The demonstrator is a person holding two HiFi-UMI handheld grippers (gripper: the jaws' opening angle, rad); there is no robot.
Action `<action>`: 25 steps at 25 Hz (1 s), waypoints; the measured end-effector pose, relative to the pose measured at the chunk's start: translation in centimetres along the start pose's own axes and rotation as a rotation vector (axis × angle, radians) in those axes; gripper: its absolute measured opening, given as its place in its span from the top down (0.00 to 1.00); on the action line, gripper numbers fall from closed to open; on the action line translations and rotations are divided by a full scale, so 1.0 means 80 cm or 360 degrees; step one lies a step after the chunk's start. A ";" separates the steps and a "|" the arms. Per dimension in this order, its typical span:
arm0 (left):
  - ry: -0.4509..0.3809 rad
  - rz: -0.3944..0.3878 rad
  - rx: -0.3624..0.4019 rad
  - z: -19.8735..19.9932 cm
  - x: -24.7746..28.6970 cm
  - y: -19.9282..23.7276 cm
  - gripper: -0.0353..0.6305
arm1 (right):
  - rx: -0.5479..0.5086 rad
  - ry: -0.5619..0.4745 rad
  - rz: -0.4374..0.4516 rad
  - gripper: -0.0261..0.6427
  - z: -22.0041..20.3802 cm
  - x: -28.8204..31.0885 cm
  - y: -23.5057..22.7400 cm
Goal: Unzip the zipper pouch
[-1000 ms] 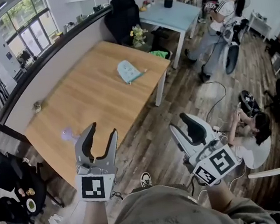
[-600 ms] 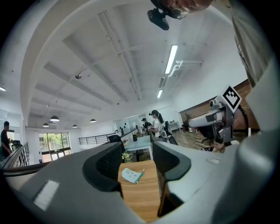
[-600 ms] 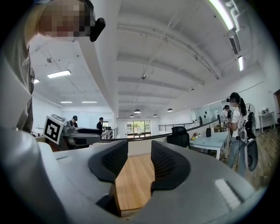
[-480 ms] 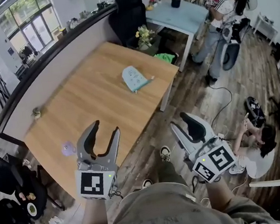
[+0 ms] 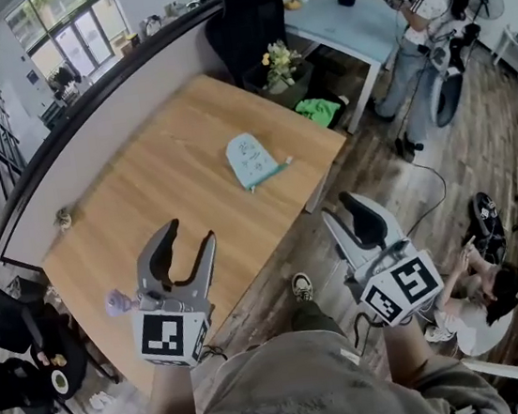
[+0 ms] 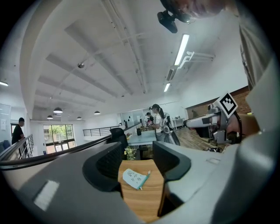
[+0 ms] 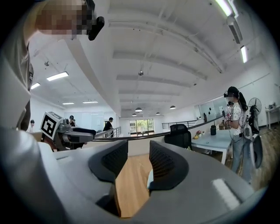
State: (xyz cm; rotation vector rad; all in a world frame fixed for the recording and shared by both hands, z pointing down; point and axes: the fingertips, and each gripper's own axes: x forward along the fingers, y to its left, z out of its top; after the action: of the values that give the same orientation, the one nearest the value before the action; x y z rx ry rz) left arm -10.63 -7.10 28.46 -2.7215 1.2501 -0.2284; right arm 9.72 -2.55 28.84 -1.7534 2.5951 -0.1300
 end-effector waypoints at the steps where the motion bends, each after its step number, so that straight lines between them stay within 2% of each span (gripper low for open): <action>1: 0.0010 0.0016 0.0001 0.000 0.015 0.002 0.62 | 0.0004 0.0011 0.0022 0.72 -0.001 0.012 -0.013; 11: 0.0068 0.0222 0.0018 0.017 0.128 0.030 0.63 | -0.0025 0.0045 0.0205 0.72 0.013 0.111 -0.134; 16: 0.0121 0.0319 0.0003 0.004 0.165 0.039 0.66 | -0.0021 0.0060 0.0304 0.72 0.004 0.145 -0.164; 25: 0.0247 0.0276 -0.0014 -0.034 0.190 0.055 0.69 | 0.0020 0.0104 0.0290 0.72 -0.014 0.176 -0.189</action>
State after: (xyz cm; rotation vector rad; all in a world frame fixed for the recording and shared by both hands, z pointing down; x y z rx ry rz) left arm -4.59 -21.68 31.55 -2.6254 1.5220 -0.4221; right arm 18.41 -21.12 31.61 -1.5238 2.7771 -0.2041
